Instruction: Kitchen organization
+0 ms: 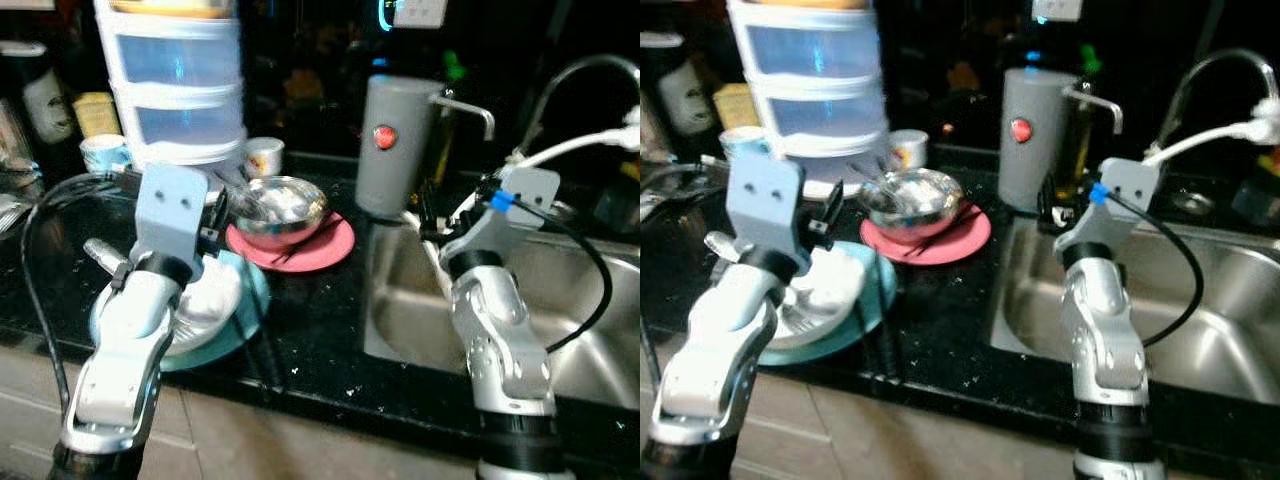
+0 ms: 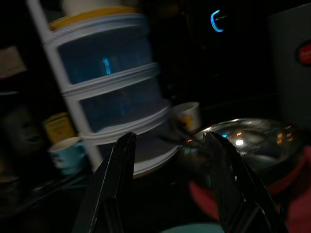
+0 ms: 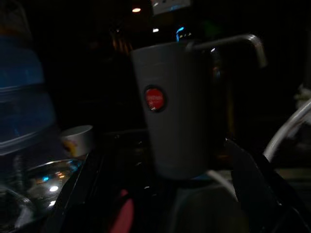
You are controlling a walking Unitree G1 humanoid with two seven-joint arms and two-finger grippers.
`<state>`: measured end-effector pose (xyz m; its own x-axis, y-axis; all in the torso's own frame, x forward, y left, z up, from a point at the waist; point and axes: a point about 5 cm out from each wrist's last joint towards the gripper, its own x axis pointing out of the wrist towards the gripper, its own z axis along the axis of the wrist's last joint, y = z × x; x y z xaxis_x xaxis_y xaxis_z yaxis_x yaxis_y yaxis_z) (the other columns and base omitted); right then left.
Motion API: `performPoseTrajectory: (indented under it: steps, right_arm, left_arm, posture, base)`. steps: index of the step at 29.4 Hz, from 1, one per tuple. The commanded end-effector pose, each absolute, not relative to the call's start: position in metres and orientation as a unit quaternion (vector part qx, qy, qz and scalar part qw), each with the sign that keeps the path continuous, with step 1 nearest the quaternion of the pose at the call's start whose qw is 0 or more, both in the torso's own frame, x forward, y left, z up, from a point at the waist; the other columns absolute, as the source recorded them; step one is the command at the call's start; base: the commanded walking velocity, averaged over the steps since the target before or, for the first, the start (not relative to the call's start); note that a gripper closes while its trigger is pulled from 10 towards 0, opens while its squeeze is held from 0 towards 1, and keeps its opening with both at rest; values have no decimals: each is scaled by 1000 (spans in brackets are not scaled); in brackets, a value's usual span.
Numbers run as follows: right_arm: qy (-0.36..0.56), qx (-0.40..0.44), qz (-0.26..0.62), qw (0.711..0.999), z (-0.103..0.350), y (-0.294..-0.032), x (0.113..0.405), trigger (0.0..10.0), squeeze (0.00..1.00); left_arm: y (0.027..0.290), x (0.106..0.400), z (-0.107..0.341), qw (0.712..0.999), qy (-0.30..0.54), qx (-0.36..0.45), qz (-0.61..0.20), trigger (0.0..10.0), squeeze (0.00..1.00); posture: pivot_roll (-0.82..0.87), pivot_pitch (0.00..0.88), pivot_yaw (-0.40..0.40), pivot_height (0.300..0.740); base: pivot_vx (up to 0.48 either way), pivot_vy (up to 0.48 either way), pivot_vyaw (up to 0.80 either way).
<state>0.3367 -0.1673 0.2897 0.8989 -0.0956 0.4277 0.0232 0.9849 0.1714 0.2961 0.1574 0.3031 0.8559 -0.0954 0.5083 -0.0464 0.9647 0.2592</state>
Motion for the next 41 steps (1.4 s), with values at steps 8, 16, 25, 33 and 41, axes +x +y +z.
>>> performPoseTrajectory:
  steps: [8, 16, 25, 33, 41]
  right_arm:
    - [-217, 98, -33, 971, 287, -169, 336, 10000, 0]
    - [-213, 97, -33, 972, 286, -167, 336, 10000, 0]
    - [-216, 94, -30, 971, 287, -166, 336, 10000, 0]
    - [-216, 93, -31, 972, 285, -166, 334, 10000, 0]
    - [-218, 92, -29, 971, 286, -165, 334, 10000, 0]
  left_arm:
    - [157, 296, 301, 956, -261, 132, -14, 10000, 0]
    - [157, 299, 298, 959, -249, 137, -20, 10000, 0]
    - [161, 309, 296, 971, -221, 89, -7, 10000, 0]
    - [158, 310, 299, 967, -235, 99, -14, 10000, 0]
    - [152, 309, 297, 967, -228, 108, -39, 10000, 0]
  posture:
    - [75, 72, -58, 740]
    - [70, 77, -57, 740]
    - [62, 71, -44, 740]
    - [65, 72, -38, 740]
    - [65, 68, -35, 740]
  base:
    - [0, 0, 0]
    - [0, 0, 0]
    - [0, 0, 0]
    - [0, 0, 0]
    - [0, 0, 0]
